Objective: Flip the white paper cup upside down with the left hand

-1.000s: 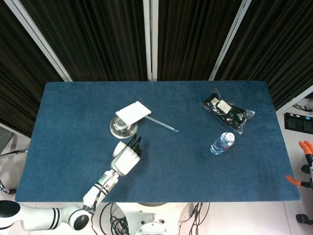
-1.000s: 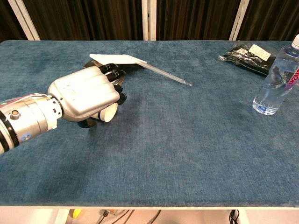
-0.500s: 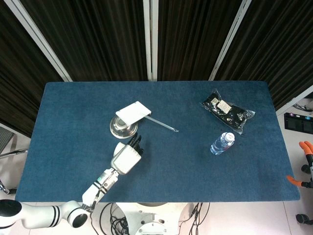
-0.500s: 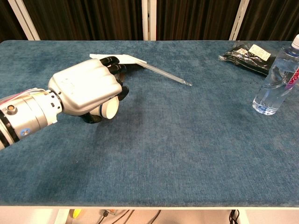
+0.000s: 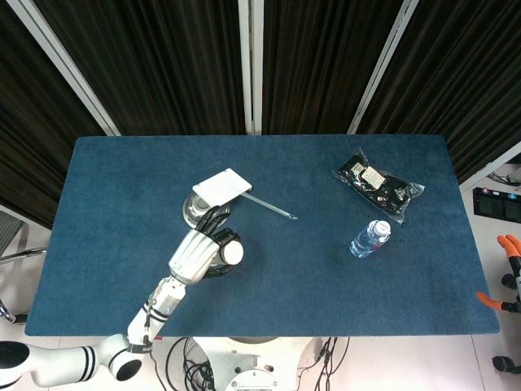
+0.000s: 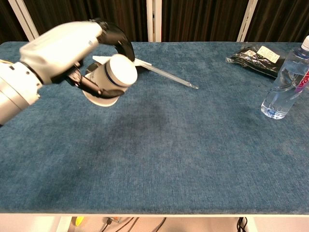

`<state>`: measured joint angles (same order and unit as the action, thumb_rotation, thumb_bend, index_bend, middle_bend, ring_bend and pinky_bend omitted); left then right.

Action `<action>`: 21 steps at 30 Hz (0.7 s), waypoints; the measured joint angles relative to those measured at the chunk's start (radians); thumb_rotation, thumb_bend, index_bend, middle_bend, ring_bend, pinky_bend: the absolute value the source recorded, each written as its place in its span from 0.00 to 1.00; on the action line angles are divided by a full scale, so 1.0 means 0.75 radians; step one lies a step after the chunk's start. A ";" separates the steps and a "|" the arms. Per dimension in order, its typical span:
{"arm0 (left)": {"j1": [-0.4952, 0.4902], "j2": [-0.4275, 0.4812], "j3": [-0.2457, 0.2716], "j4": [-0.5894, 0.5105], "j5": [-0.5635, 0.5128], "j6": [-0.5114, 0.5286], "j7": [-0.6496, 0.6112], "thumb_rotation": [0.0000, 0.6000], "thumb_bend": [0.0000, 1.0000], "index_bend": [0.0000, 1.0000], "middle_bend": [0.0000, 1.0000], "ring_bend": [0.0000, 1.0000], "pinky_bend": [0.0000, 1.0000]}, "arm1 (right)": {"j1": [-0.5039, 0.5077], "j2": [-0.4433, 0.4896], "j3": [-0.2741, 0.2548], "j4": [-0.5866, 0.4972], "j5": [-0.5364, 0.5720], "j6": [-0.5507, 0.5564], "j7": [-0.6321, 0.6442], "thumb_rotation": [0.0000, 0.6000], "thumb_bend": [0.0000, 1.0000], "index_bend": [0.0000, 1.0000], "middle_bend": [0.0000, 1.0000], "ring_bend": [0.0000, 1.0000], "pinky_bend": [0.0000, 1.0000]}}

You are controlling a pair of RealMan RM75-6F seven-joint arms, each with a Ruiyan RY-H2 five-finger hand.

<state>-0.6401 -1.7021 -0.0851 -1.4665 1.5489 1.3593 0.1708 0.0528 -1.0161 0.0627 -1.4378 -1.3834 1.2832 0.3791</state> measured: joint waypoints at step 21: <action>0.212 -0.260 -0.079 0.569 -0.168 0.062 -0.958 1.00 0.24 0.52 0.49 0.13 0.05 | 0.011 0.021 -0.014 -0.021 -0.027 -0.006 0.014 1.00 0.06 0.00 0.00 0.00 0.00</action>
<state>-0.4807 -1.8970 -0.1444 -1.0396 1.4229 1.4060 -0.5474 0.0612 -1.0001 0.0520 -1.4535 -1.4040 1.2787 0.3893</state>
